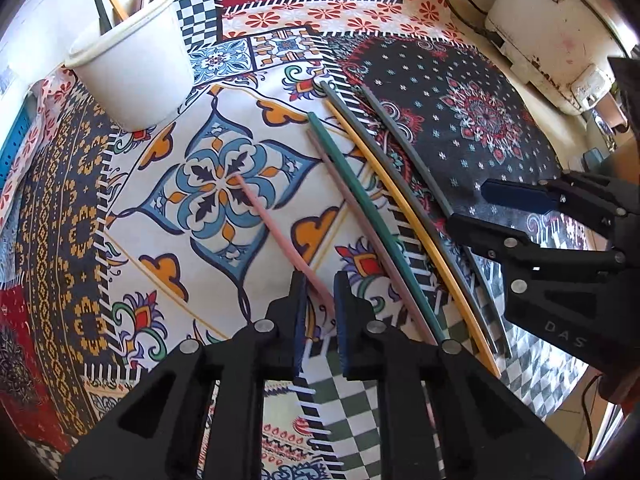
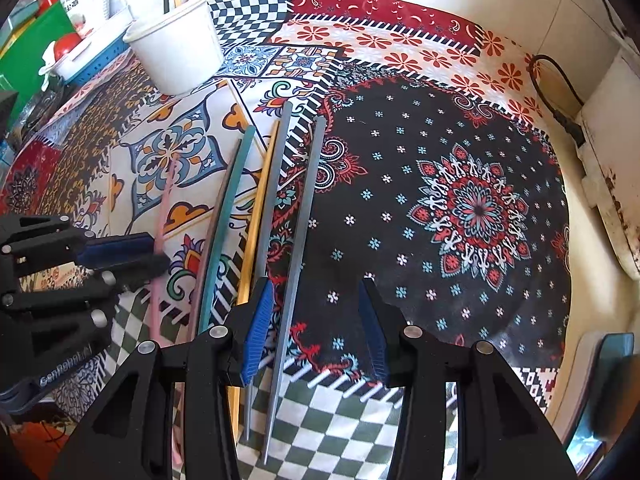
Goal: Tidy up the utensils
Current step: 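Grasp the dark grey stick with the right tool while the left tool grasps a pink stick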
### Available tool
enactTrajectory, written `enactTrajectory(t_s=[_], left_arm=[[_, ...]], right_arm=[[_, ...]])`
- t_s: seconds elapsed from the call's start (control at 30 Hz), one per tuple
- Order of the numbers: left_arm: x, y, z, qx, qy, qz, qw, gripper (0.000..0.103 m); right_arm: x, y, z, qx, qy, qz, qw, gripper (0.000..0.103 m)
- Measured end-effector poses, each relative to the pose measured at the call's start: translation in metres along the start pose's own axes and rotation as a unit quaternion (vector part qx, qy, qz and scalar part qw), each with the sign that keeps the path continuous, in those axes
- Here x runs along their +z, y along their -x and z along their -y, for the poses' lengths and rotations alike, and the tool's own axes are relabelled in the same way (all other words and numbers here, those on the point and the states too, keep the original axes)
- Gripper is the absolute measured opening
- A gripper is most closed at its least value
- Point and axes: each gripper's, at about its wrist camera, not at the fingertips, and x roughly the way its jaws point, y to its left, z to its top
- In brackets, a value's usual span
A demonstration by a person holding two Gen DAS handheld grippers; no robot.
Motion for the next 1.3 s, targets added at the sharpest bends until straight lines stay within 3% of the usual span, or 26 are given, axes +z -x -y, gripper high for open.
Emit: enactTrajectory(t_s=[0.07,0.23,0.3,0.47,0.7,0.97,1.3], left_arm=[[0.001,0.000,-0.006,0.000,0.004,0.002,1.0000,0.010],[0.012,-0.002,-0.018,0.022,0.010,0.012,0.9996,0.007],[0.015,-0.003,-0.024,0.035,0.014,0.015,0.9992,0.005],[0.016,0.001,-0.047,-0.019,0.047,-0.010,0.9986,0.005],[-0.002,0.010,-0.056,-0.041,0.075,-0.026,0.9960,0.006],[-0.004,0.009,-0.042,-0.014,0.058,-0.026,0.9979,0.006],[0.015,-0.004,-0.040,-0.024,0.077,-0.012,0.9967,0.006]], right_arm=[[0.002,-0.002,0.001,0.003,-0.003,0.003,1.000,0.033],[0.005,-0.005,0.007,0.006,0.002,0.004,1.000,0.007],[0.006,-0.005,0.012,0.016,-0.004,0.001,1.000,0.007],[0.009,-0.004,0.025,0.039,-0.022,-0.016,0.999,0.007],[0.027,-0.012,0.024,0.046,-0.025,-0.025,0.998,0.007],[0.050,-0.024,0.015,0.039,-0.003,-0.021,0.999,0.007],[0.070,-0.037,0.001,0.032,0.009,-0.008,0.999,0.009]])
